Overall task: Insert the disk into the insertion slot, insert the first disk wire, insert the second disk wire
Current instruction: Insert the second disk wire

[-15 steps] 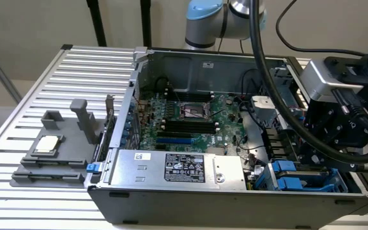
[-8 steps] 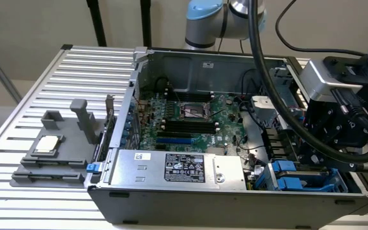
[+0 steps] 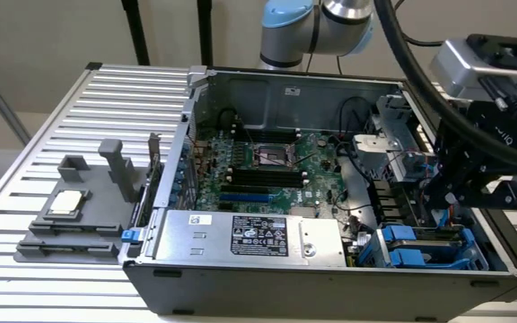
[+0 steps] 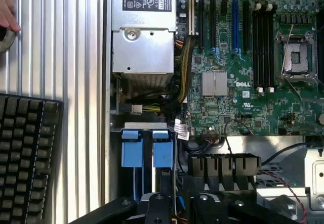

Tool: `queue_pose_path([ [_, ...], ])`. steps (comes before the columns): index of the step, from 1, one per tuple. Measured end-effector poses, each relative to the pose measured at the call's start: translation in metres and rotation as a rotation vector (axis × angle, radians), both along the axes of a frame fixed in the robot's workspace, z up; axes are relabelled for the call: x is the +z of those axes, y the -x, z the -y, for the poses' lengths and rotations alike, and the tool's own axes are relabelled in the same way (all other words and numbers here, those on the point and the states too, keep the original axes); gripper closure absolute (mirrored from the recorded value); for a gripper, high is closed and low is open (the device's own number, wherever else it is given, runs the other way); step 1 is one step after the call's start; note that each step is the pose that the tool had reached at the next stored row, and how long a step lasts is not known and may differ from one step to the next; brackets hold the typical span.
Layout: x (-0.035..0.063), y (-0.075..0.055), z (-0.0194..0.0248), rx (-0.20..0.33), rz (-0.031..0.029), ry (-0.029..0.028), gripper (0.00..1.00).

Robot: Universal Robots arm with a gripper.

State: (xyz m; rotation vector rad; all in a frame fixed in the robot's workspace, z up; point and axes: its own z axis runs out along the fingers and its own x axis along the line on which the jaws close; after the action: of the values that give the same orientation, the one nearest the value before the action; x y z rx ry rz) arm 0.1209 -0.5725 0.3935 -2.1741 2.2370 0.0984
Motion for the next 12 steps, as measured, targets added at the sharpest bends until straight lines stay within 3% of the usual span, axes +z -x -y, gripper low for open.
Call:
queue_pose_path([
  [3,0.0082,0.0,-0.0107,0.0,0.0001,0.007,0.75],
  [6,0.0083,-0.004,-0.0175,0.0,0.0,0.0107,0.75],
  [12,0.0063,-0.02,-0.024,0.0,-0.0003,0.0124,0.75],
])
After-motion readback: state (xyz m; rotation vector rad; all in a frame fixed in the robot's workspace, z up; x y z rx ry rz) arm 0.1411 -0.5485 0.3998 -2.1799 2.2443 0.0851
